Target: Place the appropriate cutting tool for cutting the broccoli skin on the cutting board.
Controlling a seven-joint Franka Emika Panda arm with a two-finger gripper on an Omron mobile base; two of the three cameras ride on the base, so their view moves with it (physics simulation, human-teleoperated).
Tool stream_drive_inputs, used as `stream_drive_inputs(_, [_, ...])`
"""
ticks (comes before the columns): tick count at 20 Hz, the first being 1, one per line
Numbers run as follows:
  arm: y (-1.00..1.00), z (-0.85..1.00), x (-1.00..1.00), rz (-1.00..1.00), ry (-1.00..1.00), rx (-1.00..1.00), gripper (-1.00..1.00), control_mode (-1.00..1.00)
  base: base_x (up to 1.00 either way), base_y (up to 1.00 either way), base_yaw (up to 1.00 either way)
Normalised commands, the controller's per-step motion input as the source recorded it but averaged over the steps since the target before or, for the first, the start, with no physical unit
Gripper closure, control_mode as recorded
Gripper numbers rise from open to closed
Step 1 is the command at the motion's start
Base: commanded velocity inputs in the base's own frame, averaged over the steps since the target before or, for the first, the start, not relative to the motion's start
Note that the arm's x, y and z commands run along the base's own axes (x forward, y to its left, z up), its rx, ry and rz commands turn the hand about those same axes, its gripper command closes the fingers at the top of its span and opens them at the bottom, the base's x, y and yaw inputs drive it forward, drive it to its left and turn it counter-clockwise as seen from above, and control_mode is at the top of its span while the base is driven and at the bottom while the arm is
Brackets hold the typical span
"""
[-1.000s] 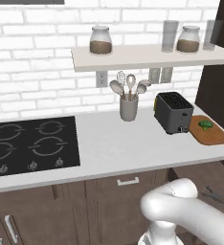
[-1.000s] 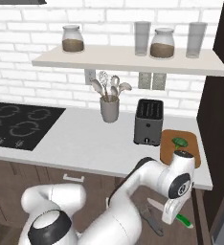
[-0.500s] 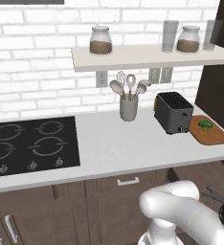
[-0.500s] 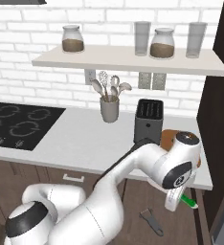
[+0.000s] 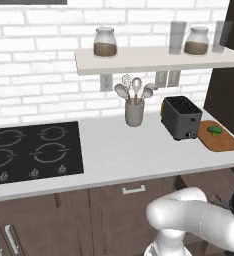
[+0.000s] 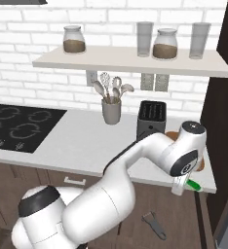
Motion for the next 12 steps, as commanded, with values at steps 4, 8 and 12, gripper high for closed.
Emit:
stream_drive_inputs(4, [-0.24,0.01,0.86,0.01,0.00,0.06,1.00,-1.00,0.00,0.00,0.00])
stream_drive_inputs(8, [-0.20,0.00,0.91,0.03,0.00,0.06,1.00,-1.00,0.00,0.00,0.00])
stream_drive_inputs(12, [-0.01,-0.10,0.99,0.05,0.02,0.04,1.00,-1.00,0.00,0.00,0.00])
